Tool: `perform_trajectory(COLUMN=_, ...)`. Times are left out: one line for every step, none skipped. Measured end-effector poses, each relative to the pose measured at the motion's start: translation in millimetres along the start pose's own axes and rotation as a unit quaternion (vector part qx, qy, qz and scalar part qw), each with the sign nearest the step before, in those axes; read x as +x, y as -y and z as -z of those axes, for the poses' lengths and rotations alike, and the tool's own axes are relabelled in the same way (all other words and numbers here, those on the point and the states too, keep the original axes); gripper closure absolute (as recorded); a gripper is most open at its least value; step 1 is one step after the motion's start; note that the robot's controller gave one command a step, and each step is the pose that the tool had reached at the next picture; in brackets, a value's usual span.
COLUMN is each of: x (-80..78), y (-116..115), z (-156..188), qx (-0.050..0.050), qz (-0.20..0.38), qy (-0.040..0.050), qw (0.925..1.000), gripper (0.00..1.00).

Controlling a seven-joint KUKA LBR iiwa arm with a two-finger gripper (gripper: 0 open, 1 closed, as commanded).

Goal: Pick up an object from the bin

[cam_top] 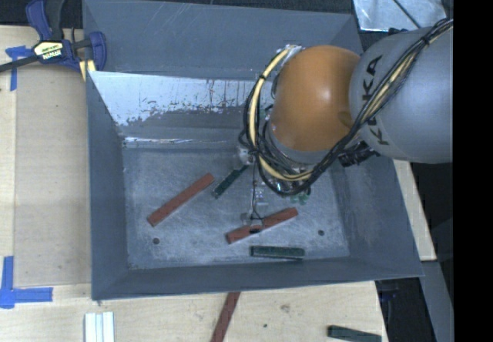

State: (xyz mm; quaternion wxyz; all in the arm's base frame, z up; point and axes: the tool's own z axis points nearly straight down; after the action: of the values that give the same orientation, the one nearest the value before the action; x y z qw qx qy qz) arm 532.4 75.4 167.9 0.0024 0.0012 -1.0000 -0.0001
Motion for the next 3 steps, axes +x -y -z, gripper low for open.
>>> perform_trajectory(x=-1.9, y=0, z=4, qx=0.0, qz=-0.001, qy=0.0039, qw=1.0, gripper=0.0)
perform_trajectory(x=-53.9, y=34, z=-43, qx=-0.001, qz=0.008, qy=0.0098, qw=0.9999, gripper=0.0)
perform_trajectory(x=-54.2, y=26, z=-80, qx=0.001, qz=0.046, qy=0.0038, qw=0.999, gripper=0.0)
